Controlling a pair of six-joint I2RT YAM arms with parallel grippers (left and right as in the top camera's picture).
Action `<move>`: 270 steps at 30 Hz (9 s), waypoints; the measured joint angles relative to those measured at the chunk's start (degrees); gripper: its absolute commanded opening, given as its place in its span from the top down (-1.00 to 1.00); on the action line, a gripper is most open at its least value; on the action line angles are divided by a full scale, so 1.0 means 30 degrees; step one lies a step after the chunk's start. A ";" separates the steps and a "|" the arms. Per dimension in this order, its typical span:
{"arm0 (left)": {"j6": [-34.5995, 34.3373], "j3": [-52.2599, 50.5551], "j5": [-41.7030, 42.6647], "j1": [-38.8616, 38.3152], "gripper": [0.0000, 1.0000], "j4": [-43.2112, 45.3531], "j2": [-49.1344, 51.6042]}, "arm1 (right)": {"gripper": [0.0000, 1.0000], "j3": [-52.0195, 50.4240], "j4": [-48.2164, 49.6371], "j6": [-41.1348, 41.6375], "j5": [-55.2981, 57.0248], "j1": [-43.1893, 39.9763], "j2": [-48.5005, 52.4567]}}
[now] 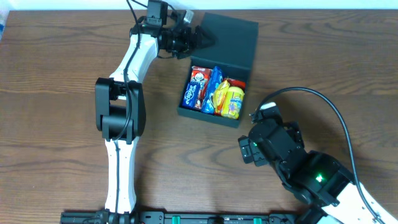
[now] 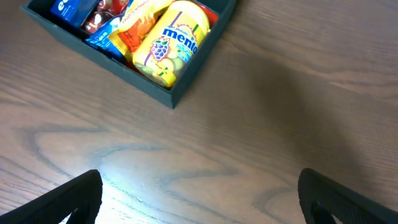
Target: Pack container
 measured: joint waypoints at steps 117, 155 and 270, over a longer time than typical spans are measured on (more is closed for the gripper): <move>0.3257 -1.7813 -1.4134 -0.0852 -0.91 -1.1387 -2.3598 | -0.99 -0.0022 0.6739 0.0831 -0.3082 -0.3614 0.8116; 0.0772 -1.9555 -1.4702 -0.4022 -0.91 -0.9588 -2.3591 | -0.99 0.0087 0.4320 0.3038 -0.2914 -0.3614 0.6426; -0.1319 -2.5150 -1.9715 -0.8233 -0.91 0.0539 -1.8017 | -0.98 -0.1268 0.8575 0.4546 -0.2433 -0.3927 0.8918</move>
